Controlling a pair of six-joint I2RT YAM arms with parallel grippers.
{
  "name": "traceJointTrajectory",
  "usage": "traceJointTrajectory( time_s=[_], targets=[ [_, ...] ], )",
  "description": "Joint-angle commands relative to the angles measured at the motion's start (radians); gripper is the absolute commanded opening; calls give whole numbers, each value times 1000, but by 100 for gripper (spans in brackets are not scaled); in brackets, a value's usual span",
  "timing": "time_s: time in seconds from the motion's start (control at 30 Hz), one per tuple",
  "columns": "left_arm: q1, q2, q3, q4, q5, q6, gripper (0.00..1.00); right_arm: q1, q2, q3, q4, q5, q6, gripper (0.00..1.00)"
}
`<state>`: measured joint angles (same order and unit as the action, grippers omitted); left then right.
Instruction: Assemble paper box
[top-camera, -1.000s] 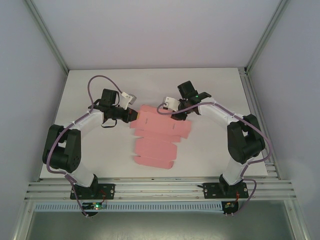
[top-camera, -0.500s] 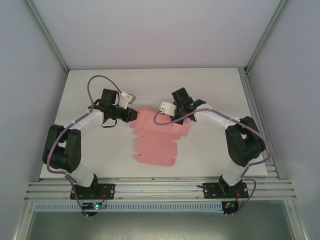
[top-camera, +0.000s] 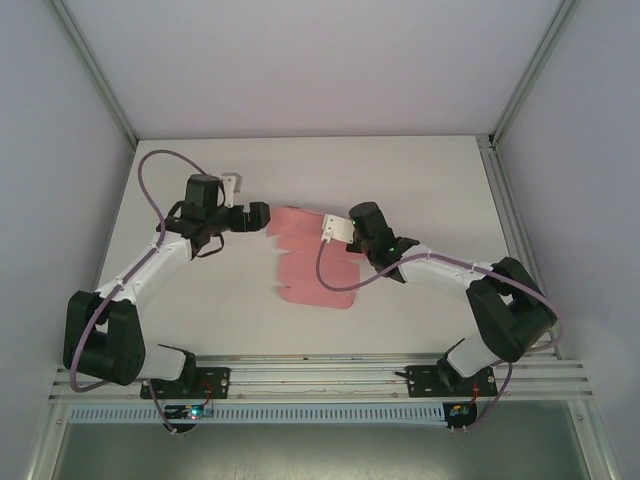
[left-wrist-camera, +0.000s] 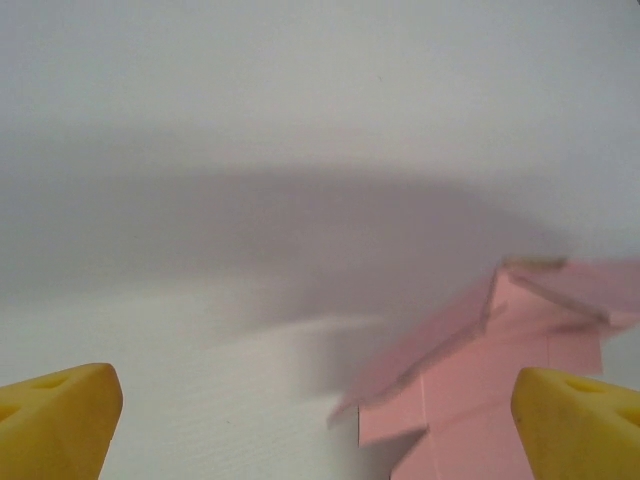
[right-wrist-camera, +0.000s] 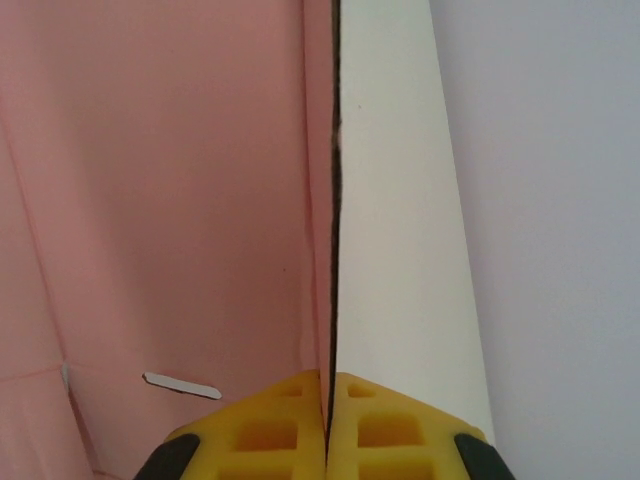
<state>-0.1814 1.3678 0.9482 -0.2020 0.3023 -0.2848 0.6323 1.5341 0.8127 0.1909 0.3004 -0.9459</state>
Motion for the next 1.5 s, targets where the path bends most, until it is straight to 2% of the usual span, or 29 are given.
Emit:
traceJointTrajectory(
  time_s=[0.0,0.13,0.27,0.4,0.5,0.7,0.93,1.0,1.17,1.27,1.33,1.4,1.47],
  targets=[
    [7,11,52,5,-41,-101,100,6,-36,-19,36,-18,5,0],
    [7,94,105,8,56,-95,100,6,-47,-21,21,-37,13,0],
    [3,183,138,31,235,-59,100,6,-45,-15,2,-44,16,0],
    [-8,243,160,53,333,-34,100,6,-42,-6,-11,-57,23,0],
    [-27,256,152,46,361,12,100,3,-35,3,-13,-44,29,0],
    [-52,287,142,37,333,40,100,2,-38,10,-18,-94,50,0],
    [-106,330,160,113,273,-17,100,27,-31,16,-16,-106,78,0],
    [-140,329,157,133,207,-29,100,33,-28,21,-2,-101,115,0],
    [-227,326,138,208,-45,-128,100,83,-23,35,-5,-65,180,0],
    [-250,336,128,248,-156,-266,100,119,-15,37,11,8,227,0],
    [-252,331,110,283,-170,-324,100,150,-10,13,75,106,230,0],
    [-250,313,95,284,-170,-324,100,173,-3,-40,205,215,173,0],
    [-250,276,99,217,-185,-293,100,185,11,-98,350,307,70,0]
  ],
)
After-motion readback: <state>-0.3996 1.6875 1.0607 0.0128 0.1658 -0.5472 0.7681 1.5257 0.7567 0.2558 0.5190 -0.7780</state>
